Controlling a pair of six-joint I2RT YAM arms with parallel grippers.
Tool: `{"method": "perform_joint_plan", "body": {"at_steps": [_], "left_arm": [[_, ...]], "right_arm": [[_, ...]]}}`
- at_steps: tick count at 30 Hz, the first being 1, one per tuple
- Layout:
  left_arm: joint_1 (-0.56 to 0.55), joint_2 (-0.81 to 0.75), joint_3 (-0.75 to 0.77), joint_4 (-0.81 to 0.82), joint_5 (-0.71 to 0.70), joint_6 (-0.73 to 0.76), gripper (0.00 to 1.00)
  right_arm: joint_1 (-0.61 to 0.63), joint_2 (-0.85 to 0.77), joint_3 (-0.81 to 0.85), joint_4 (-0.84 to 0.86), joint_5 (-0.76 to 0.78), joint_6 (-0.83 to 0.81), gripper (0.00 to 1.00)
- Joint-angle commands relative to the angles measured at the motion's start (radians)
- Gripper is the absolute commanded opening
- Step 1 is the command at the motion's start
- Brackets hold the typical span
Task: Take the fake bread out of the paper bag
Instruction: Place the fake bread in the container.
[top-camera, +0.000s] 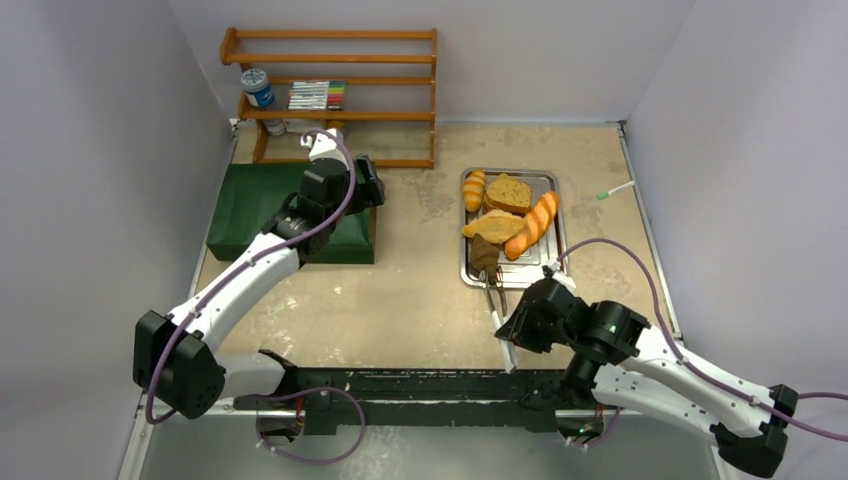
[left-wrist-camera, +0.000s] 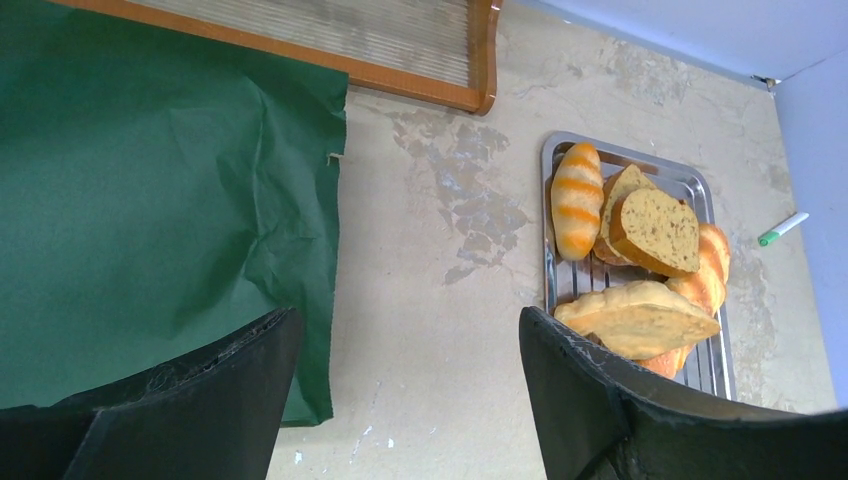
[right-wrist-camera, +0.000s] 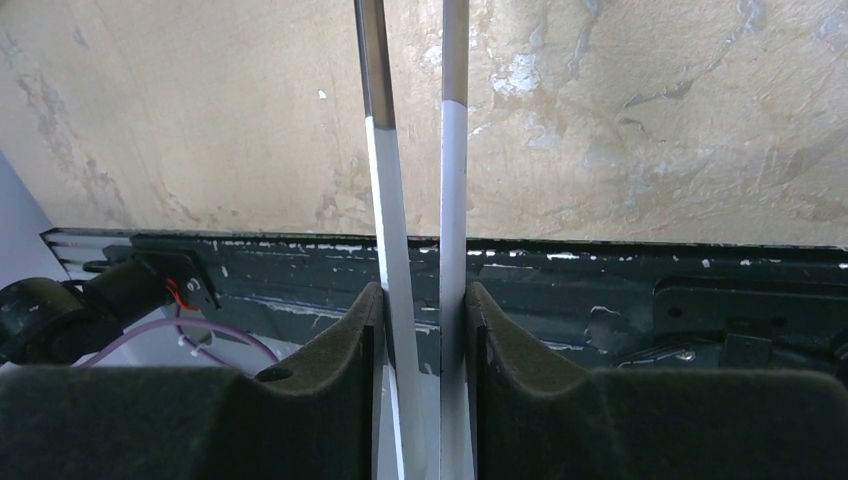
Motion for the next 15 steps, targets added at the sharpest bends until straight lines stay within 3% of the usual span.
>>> {"method": "perform_joint_plan", "body": {"at_steps": [1, 15], "left_arm": [[-0.005, -0.037, 0.034, 0.025, -0.012, 0.017, 0.8], [-0.005, -0.039, 0.029, 0.043, -0.014, -0.022, 0.8]], "right_arm": [[-0.001, -0.021, 0.05, -0.077, 0.022, 0.046, 0.31], [0.0, -0.065, 0.054, -0.104, 0.022, 0.054, 0.38]]}}
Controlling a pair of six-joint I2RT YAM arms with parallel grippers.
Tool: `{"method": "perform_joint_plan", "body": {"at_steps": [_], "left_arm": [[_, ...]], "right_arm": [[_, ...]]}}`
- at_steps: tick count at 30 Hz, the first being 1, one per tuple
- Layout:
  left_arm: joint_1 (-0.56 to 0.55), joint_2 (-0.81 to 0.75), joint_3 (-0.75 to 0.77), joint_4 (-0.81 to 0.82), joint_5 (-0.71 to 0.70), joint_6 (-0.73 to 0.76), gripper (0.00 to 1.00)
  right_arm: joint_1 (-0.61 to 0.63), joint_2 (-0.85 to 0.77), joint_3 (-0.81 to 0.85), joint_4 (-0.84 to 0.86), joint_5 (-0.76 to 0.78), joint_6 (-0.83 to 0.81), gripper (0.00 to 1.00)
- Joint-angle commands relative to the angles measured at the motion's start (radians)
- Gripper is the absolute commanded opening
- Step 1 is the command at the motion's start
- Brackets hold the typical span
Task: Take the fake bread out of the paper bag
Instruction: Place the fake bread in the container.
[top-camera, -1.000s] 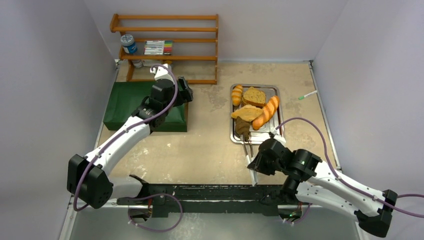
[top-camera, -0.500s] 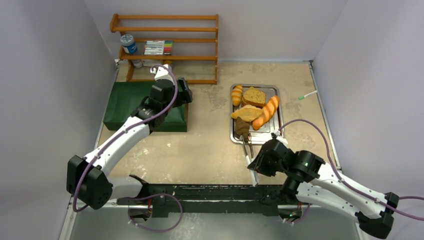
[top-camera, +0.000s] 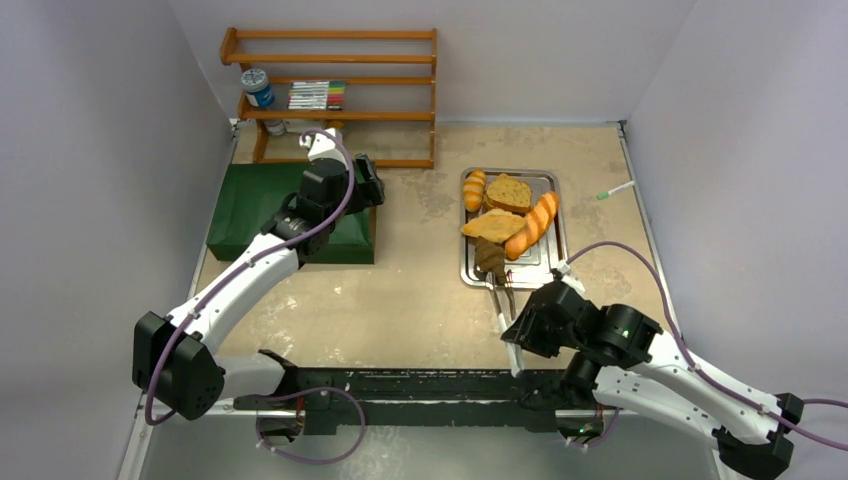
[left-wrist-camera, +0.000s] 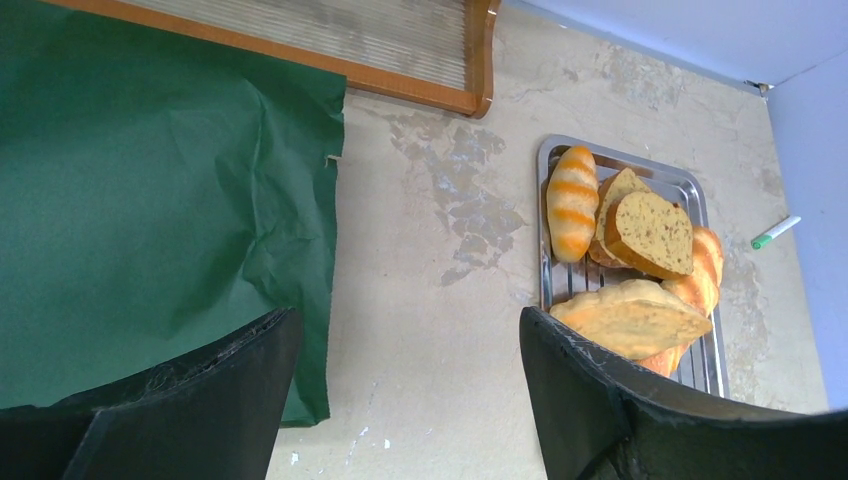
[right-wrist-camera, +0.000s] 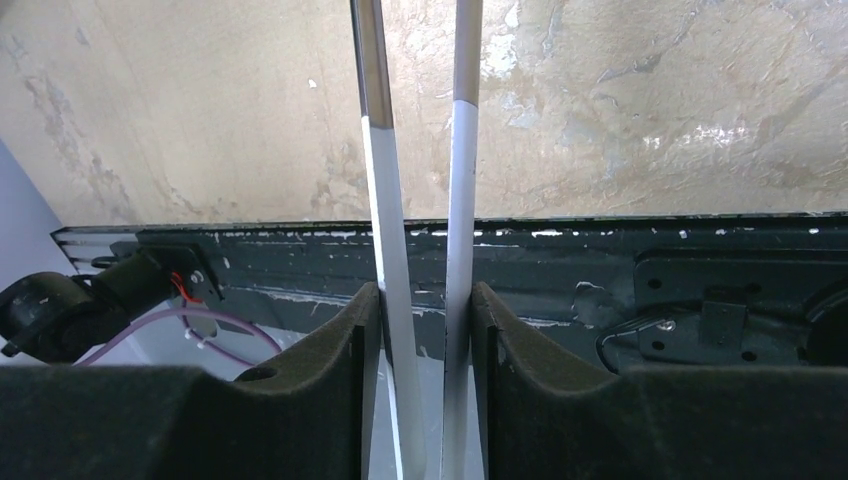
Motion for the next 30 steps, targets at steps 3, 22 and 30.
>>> {"method": "perform_joint_plan", "body": {"at_steps": [3, 22, 30], "left_arm": [[-0.006, -0.031, 0.028, 0.049, -0.015, -0.029, 0.8], [-0.011, -0.034, 0.053, 0.018, -0.032, -0.025, 0.81], [-0.011, -0.034, 0.054, 0.015, -0.037, -0.022, 0.81]], "right_arm": [[0.0, -0.002, 0.024, 0.005, 0.026, 0.028, 0.38], [0.0, -0.001, 0.154, -0.066, 0.047, -0.008, 0.39], [-0.001, 0.002, 0.202, -0.118, 0.084, -0.005, 0.38]]}}
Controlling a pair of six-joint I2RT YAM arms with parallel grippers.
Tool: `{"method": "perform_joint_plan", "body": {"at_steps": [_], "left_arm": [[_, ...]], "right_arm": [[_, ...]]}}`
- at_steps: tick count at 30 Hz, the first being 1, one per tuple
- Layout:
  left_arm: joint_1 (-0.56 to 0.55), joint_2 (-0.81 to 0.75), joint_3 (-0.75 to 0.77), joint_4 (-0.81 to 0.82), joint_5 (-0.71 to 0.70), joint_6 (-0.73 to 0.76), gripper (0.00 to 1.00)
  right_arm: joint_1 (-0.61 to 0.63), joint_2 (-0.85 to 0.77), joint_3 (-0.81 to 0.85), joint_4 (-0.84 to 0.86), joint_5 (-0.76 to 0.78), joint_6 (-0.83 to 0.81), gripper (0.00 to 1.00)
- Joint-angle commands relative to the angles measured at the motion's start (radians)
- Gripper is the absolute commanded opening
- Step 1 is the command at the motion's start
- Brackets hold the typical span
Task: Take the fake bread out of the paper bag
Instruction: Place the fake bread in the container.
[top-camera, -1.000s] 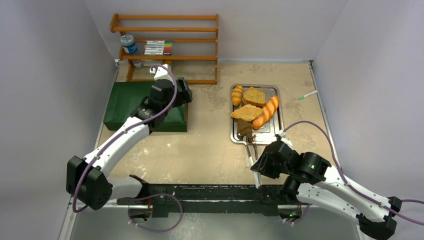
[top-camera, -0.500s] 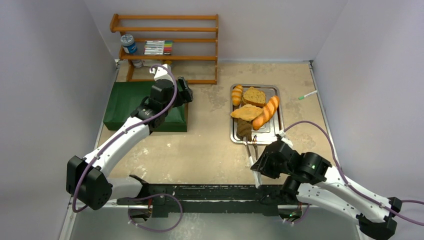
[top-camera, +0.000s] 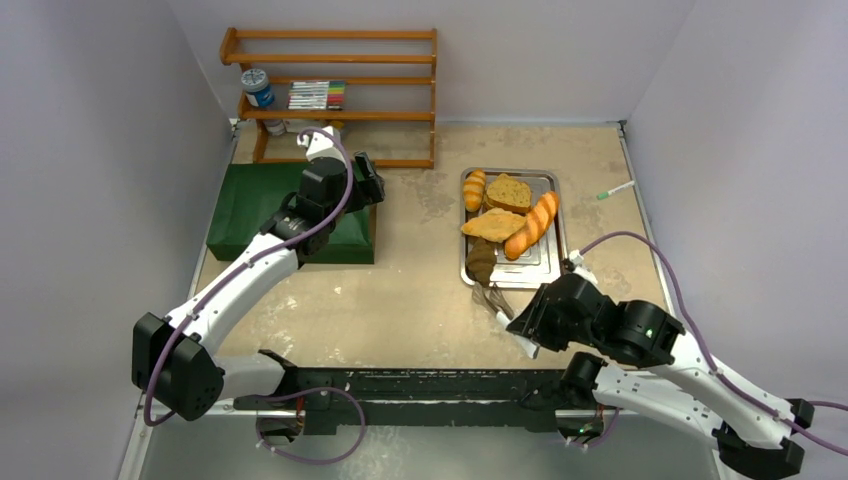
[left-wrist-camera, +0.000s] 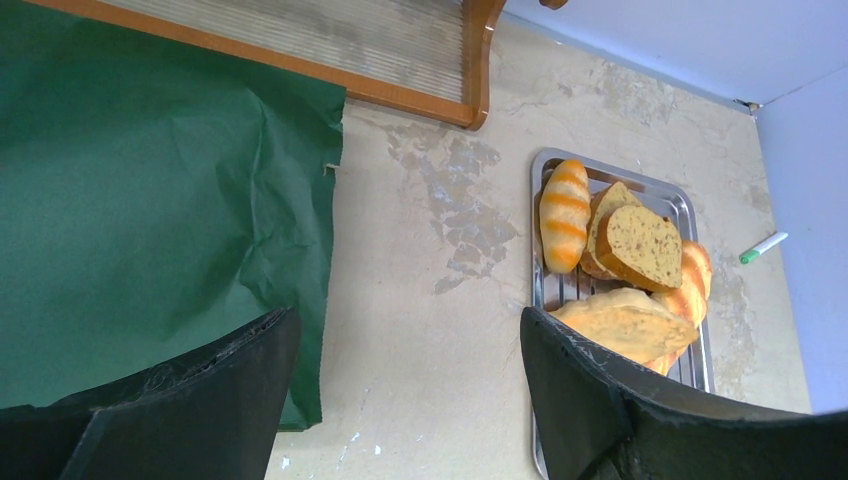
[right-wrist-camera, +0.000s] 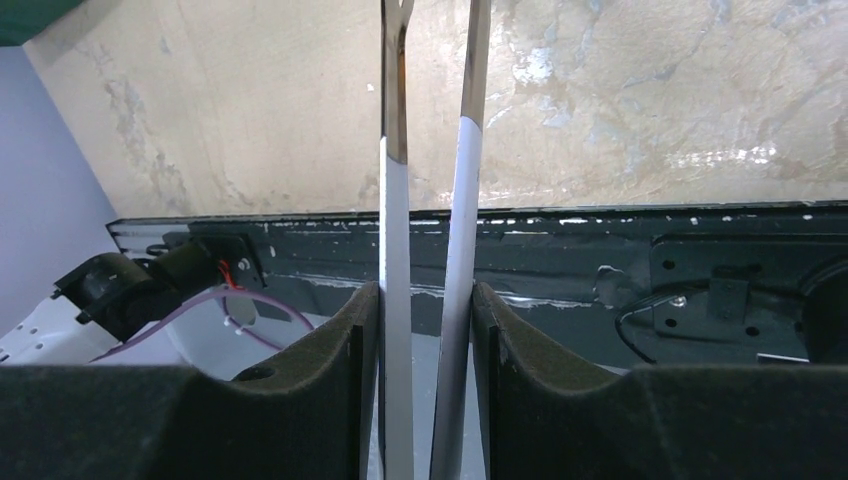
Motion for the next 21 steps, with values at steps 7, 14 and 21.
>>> {"method": "perform_joint_plan", "body": {"at_steps": [7, 14, 21], "left_arm": [[-0.005, -0.028, 0.059, 0.001, -0.027, 0.012, 0.81], [-0.003, -0.037, 0.081, -0.043, -0.067, 0.036, 0.83], [-0.001, 0.004, 0.096, -0.124, -0.1, 0.067, 0.89]], "right_arm": [[-0.001, 0.012, 0.104, -0.063, 0.082, -0.01, 0.37], [-0.001, 0.072, 0.268, -0.062, 0.115, -0.07, 0.33], [-0.001, 0.189, 0.336, 0.176, 0.118, -0.241, 0.26]]}}
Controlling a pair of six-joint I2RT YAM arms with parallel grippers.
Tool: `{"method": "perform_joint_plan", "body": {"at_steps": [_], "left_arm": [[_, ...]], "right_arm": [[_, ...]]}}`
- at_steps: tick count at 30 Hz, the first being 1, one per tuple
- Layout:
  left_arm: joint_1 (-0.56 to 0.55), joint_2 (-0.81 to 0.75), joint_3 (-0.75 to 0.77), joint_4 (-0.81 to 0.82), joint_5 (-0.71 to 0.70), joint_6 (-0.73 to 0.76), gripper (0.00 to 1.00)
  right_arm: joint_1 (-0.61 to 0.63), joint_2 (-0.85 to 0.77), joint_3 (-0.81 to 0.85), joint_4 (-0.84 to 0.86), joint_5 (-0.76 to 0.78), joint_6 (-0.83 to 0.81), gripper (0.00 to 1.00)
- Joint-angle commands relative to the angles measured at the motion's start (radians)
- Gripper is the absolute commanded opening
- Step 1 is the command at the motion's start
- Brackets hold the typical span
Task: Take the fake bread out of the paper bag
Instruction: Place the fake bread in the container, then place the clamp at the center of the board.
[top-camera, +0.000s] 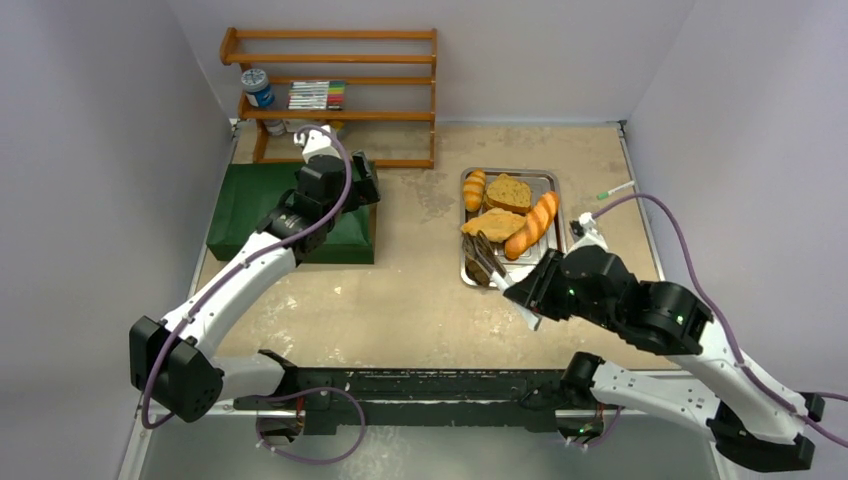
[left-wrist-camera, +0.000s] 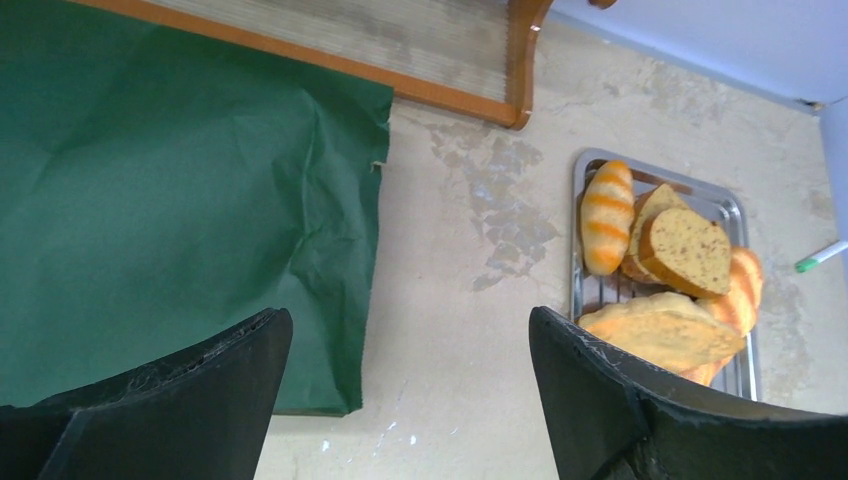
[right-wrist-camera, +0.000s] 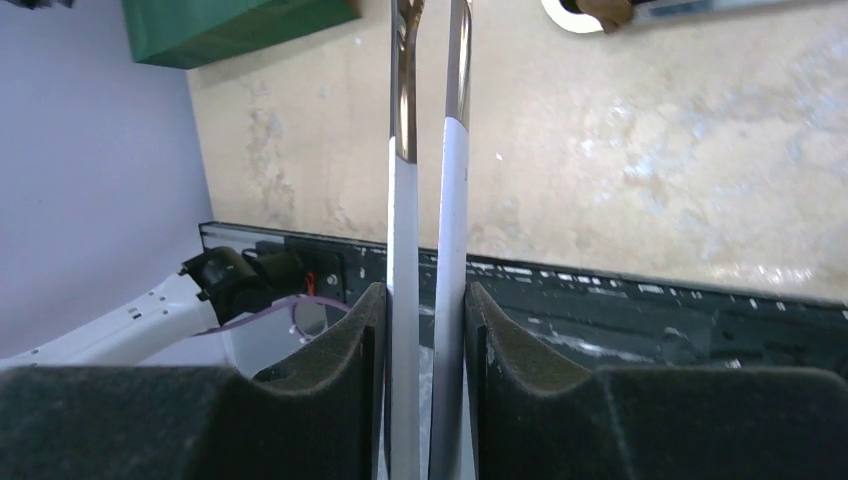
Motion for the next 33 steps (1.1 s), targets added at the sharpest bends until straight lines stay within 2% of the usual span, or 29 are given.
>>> {"method": "perform_joint_plan", "body": {"at_steps": [1, 6, 10, 16, 25, 28, 33], "left_arm": [[-0.001, 0.028, 0.066, -0.059, -0.041, 0.043, 0.89], [-0.001, 0.103, 0.098, -0.148, -0.016, 0.059, 0.94], [-0.002, 0.158, 0.117, -0.211, 0.011, 0.06, 0.95], [-0.002, 0.189, 0.104, -0.245, -0.032, 0.048, 0.95], [-0.002, 0.206, 0.045, -0.22, -0.1, 0.025, 0.96], [-0.004, 0.218, 0.028, -0.232, -0.118, 0.015, 0.96], [-0.007, 0.122, -0.041, -0.191, -0.146, -0.019, 0.95]], "right_arm": [[-0.001, 0.098, 0.018, 0.23, 0.025, -0.128, 0.25], [-0.005, 0.214, -0.043, 0.463, -0.021, -0.234, 0.25], [-0.068, 0.309, -0.071, 0.615, -0.096, -0.319, 0.25], [-0.186, 0.431, -0.104, 0.818, -0.163, -0.43, 0.25], [-0.196, 0.674, -0.07, 1.02, -0.063, -0.508, 0.26], [-0.192, 0.782, -0.014, 1.044, -0.008, -0.541, 0.27], [-0.151, 0.916, 0.014, 1.098, 0.062, -0.544, 0.28]]}}
